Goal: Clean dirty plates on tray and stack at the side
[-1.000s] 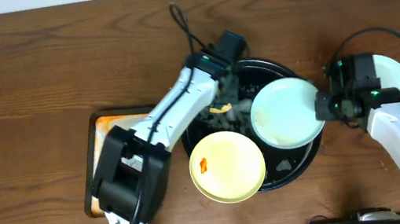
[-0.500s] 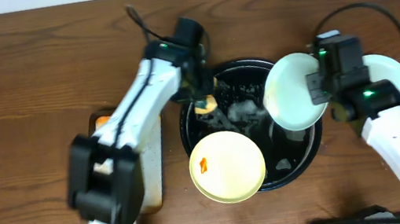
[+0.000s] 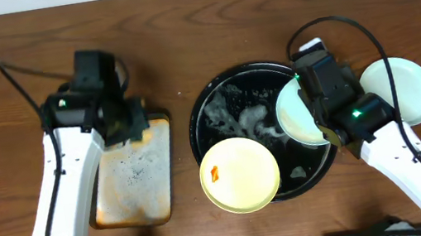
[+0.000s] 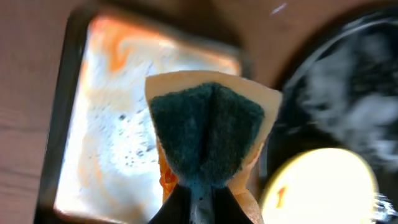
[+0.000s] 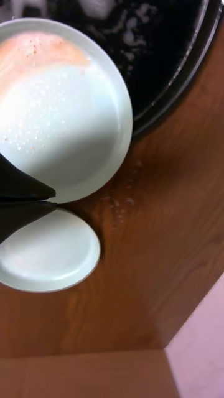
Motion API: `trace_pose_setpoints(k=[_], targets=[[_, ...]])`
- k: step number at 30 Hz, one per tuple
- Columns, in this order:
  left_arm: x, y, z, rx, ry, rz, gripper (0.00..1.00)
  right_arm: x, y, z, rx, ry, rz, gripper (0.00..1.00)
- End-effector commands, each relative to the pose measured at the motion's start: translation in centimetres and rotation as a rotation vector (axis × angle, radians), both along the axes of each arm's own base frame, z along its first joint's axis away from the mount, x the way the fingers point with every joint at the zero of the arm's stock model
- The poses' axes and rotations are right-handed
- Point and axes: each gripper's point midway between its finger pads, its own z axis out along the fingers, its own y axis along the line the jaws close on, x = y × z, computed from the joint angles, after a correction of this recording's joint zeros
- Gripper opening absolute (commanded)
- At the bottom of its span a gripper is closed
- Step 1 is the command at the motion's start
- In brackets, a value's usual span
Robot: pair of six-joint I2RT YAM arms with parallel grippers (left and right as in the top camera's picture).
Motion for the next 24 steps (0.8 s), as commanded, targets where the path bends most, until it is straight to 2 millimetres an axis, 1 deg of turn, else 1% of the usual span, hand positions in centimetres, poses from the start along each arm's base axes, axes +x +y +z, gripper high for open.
trace_pose_setpoints(k=[1,2,3,6,9,12,15,17,20,22,23,24], targets=[[-1.3,0.5,-3.1,0.027,0.058,-0.038,0.08,0.1,-0.6,0.3,0.159,-0.014,-0.088,0.01],[-1.5,0.3,-4.1,0.030,0.071,-0.044,0.07,0.0,-0.7,-0.3,0.220,0.012,-0.101,0.04],[-1.7,0.2,-5.0,0.031,0.081,-0.049,0.07,-0.2,-1.0,-0.8,0.282,0.040,-0.118,0.09],[-2.4,0.0,-6.9,0.034,0.108,-0.059,0.07,-0.9,-2.2,-2.2,0.456,0.133,-0.158,0.33],[-3.1,0.4,-8.2,0.057,0.152,-0.057,0.07,-2.4,-4.4,-3.4,0.655,0.234,-0.232,0.40],[-3.1,1.4,-8.4,0.116,0.152,-0.046,0.08,-3.5,-5.1,-4.4,0.788,0.310,-0.252,0.44],[-2.9,3.1,-8.3,0.205,0.144,0.019,0.08,-3.9,-6.4,-6.1,0.825,0.359,-0.305,0.46],[-3.1,3.7,-8.3,0.233,0.145,0.050,0.09,-3.9,-6.8,-7.5,0.831,0.389,-0.332,0.48],[-3.6,4.1,-8.8,0.253,0.163,0.062,0.09,-3.7,-6.9,-9.5,0.834,0.433,-0.353,0.55],[-4.1,4.6,-9.3,0.276,0.176,0.075,0.09,-3.5,-6.9,-10.8,0.837,0.466,-0.365,0.64],[-4.3,4.6,-9.5,0.279,0.180,0.075,0.12,-3.5,-7.1,-11.6,0.832,0.483,-0.375,0.68],[-4.4,4.6,-9.6,0.280,0.185,0.074,0.12,-3.5,-7.3,-12.5,0.819,0.505,-0.391,0.70]])
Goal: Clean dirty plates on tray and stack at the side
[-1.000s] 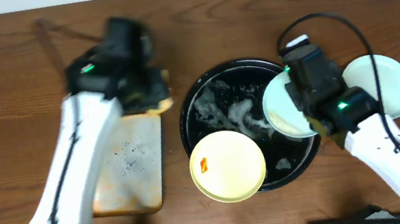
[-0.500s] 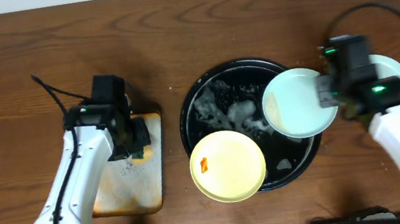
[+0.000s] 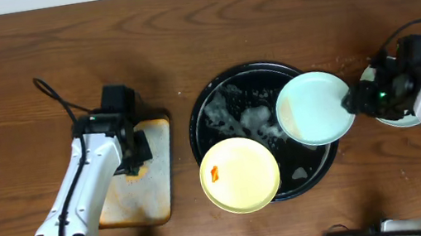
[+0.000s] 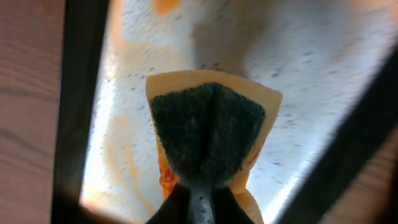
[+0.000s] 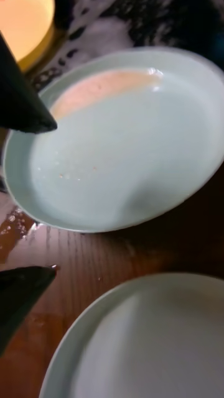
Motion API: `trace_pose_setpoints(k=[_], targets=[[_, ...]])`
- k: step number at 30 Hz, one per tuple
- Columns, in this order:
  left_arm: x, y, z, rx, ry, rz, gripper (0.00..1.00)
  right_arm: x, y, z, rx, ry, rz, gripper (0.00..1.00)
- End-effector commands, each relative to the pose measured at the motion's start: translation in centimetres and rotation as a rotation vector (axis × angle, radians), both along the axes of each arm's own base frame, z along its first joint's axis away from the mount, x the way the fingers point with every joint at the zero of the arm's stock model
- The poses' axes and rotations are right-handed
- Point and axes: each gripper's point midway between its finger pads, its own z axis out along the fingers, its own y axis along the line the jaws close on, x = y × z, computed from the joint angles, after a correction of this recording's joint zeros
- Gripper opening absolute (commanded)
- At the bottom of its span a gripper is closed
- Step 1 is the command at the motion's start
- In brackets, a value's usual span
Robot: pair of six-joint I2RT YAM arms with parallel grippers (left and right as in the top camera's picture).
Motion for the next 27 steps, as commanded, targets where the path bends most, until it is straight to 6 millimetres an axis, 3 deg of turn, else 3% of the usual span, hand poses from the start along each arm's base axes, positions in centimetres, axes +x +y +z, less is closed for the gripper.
trace_pose_setpoints(k=[1,5,8,10,12,18,23,27], targets=[[-0.8,1.1,-0.7,0.060,0.026,0.028,0.13,-0.5,-0.1,-2.9,0.014,0.085,0.002,0.71],[-0.9,1.1,-0.7,0.060,0.027,0.028,0.17,-0.7,-0.8,-5.3,0.006,0.150,-0.014,0.69],[-0.8,1.1,-0.7,0.059,0.025,0.028,0.21,-0.2,-0.3,-5.8,0.040,0.144,-0.006,0.41],[-0.8,1.1,-0.7,0.059,0.023,0.028,0.22,0.3,-0.2,-5.7,0.046,0.120,-0.004,0.13],[-0.8,1.1,-0.7,0.059,0.023,0.028,0.25,0.8,-0.2,-5.2,0.050,0.093,-0.002,0.01],[-0.7,1.0,-0.7,0.055,0.021,0.032,0.45,2.4,-0.4,-1.3,0.024,-0.035,0.005,0.01],[-0.8,1.0,-0.7,0.055,0.022,0.032,0.49,3.5,0.7,4.4,-0.030,-0.223,0.071,0.01],[-0.7,0.9,-0.8,0.047,0.022,0.032,0.54,3.4,1.2,7.5,-0.188,-0.315,0.107,0.01]])
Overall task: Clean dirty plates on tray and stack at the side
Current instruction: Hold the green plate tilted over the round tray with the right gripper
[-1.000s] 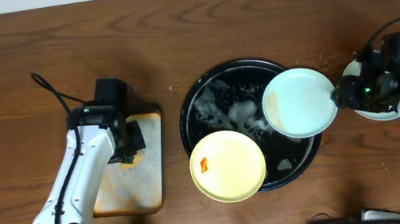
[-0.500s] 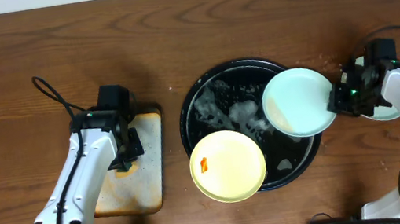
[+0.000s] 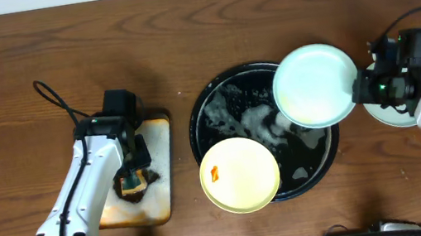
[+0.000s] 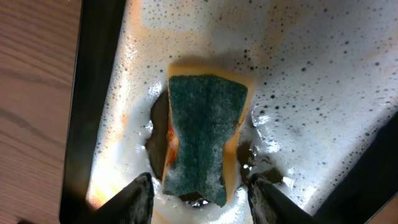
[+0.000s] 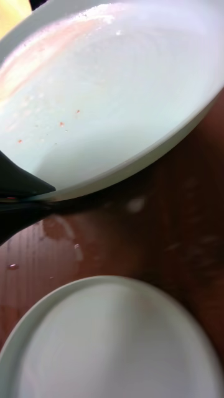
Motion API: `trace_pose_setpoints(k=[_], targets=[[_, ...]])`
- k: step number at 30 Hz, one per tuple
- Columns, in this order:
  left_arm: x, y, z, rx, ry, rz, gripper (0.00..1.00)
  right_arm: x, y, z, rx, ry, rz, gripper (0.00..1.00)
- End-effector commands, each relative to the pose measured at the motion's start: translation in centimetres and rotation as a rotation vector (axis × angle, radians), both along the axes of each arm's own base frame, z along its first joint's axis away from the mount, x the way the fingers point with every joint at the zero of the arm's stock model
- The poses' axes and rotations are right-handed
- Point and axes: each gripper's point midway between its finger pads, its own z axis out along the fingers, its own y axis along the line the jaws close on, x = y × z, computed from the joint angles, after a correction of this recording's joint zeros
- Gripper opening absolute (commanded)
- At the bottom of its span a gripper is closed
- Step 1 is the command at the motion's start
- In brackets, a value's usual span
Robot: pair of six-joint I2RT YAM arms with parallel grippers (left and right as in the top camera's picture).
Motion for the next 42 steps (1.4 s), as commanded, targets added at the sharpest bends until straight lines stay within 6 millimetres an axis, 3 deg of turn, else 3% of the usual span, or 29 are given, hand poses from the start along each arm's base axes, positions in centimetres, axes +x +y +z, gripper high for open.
trace_pose_setpoints(k=[1,8,15,21,28,42], targets=[[0.0,-0.2,-0.3,-0.012,0.004,0.004,0.54,0.3,0.6,3.3,-0.172,-0.101,0.039,0.01],[1.1,-1.6,1.0,-0.094,-0.065,-0.016,0.54,0.2,3.1,4.4,-0.468,-0.140,0.098,0.01],[1.6,-1.8,6.4,-0.125,-0.279,-0.026,0.59,0.1,4.7,7.1,-0.779,-0.234,0.087,0.01],[1.2,-1.7,10.0,-0.141,-0.426,-0.033,0.68,-0.4,7.6,9.6,-0.950,-0.346,0.137,0.01],[0.9,-1.7,10.2,-0.141,-0.429,-0.033,0.69,-1.2,8.8,11.5,-1.103,-0.398,0.167,0.01],[0.8,-1.7,9.8,-0.139,-0.409,-0.032,0.69,-2.2,10.0,13.1,-1.214,-0.450,0.177,0.01]])
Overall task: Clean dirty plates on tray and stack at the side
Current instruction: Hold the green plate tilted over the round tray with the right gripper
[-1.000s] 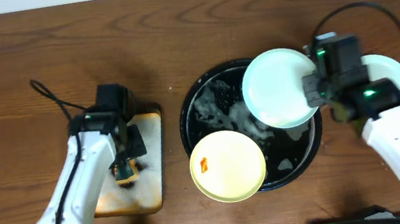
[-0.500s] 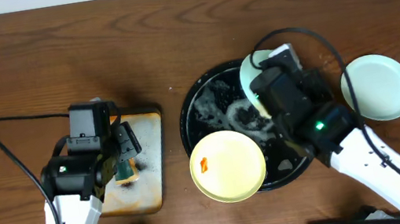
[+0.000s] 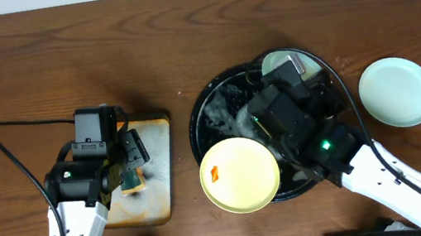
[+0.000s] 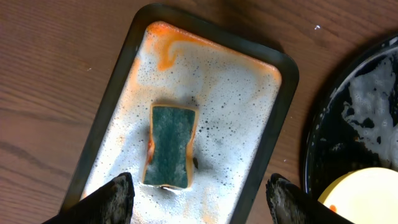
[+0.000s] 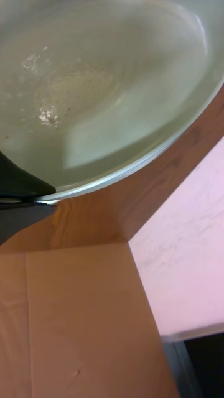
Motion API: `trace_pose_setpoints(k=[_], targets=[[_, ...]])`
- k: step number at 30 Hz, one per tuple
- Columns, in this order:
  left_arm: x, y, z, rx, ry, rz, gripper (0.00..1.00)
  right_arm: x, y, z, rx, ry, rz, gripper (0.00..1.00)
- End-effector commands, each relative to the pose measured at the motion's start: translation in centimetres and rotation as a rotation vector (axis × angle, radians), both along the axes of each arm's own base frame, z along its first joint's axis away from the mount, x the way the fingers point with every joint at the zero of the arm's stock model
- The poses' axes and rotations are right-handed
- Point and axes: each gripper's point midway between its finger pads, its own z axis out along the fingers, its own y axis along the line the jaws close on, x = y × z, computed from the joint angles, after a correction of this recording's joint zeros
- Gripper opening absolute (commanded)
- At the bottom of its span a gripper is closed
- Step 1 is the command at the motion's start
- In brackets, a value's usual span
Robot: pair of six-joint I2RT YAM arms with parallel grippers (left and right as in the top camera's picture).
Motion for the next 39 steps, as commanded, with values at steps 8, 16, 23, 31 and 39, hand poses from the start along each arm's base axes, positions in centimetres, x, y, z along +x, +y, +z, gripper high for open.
trace_pose_setpoints(k=[8,16,23,31,39], targets=[[0.28,-0.13,0.55,-0.005,-0.010,-0.007,0.70,-0.27,-0.05,1.70,-0.059,-0.054,-0.023,0.01],[0.28,-0.13,0.55,-0.005,-0.010,-0.007,0.70,-0.27,-0.12,1.84,-0.061,-0.062,-0.029,0.01],[0.28,-0.13,0.55,-0.005,-0.010,-0.007,0.70,-0.26,-0.11,1.85,-0.060,-0.062,-0.029,0.01],[0.28,-0.13,0.55,-0.005,-0.010,-0.007,0.70,-0.20,-0.06,1.96,-0.054,-0.071,-0.031,0.01],[0.28,-0.13,0.55,-0.005,-0.010,-0.007,0.70,-0.20,-0.06,1.97,-0.054,-0.071,-0.031,0.01]])
